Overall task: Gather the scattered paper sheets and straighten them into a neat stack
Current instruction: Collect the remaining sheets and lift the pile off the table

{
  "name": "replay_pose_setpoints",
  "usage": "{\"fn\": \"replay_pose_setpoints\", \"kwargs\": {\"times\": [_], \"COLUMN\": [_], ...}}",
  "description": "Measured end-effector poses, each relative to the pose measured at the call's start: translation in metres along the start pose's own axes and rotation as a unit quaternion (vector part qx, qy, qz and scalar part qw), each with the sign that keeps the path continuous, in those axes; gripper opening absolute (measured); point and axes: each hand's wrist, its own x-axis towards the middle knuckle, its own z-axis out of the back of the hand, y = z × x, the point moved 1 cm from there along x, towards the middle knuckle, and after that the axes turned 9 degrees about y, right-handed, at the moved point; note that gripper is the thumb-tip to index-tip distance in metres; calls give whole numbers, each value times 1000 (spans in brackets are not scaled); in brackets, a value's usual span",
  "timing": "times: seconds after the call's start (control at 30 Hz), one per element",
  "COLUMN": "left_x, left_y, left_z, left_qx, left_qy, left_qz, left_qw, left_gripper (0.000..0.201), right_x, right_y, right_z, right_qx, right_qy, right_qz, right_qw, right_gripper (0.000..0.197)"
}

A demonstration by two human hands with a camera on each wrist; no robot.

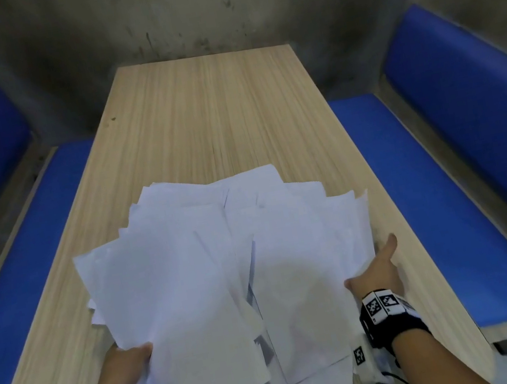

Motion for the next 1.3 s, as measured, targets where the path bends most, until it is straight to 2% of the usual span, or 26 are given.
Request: {"fn": "replay_pose_setpoints", "kwargs": {"times": [0.03,0.13,0.2,0.3,0.43,0.63,0.77,0.87,0.97,1.0,1.03,1.1,1.2,1.27,1.3], "left_x": [0,6,8,11,12,8,2,-6,-17,-22,-26,-27,-16,-7,-7], "left_y": [0,3,4,6,6,2,-6,-18,-41,-50,-57,-65,-63,-62,-64], "left_z": [-1,2,2,4,5,2,-6,-25,-47,-53,-56,-57,-51,-48,-48], "left_qx": [7,25,33,41,56,74,70,69,79,96,113,131,148,132,105], "left_qy": [-5,-12,-18,-25,-23,-35,-20,19,68,86,109,150,186,180,181], "left_qz": [-1,15,23,27,28,9,-10,-40,-58,-58,-65,-59,-58,-68,-72], "left_qw": [1000,1000,999,998,998,997,997,997,993,990,986,978,970,972,975], "left_gripper": [26,26,26,24,25,25,24,27,9,11,14,7,4,10,23], "right_x": [1,2,5,6,13,36,27,4,-9,-13,-14,-23,-35,-38,-38], "right_y": [-1,0,-2,2,13,17,28,41,48,49,48,48,42,36,34], "right_z": [4,14,20,37,68,83,58,22,-7,-11,-14,-12,-11,-19,-23], "right_qx": [15,45,45,68,142,234,255,272,253,258,271,301,331,342,355], "right_qy": [5,45,83,82,29,29,103,182,224,239,257,317,408,441,442], "right_qz": [6,30,34,54,60,10,40,72,97,103,111,128,111,99,99], "right_qw": [1000,998,995,993,988,972,961,942,936,930,921,890,844,824,818], "right_gripper": [111,56,39,39,40,37,25,30,33,37,39,36,42,55,54]}}
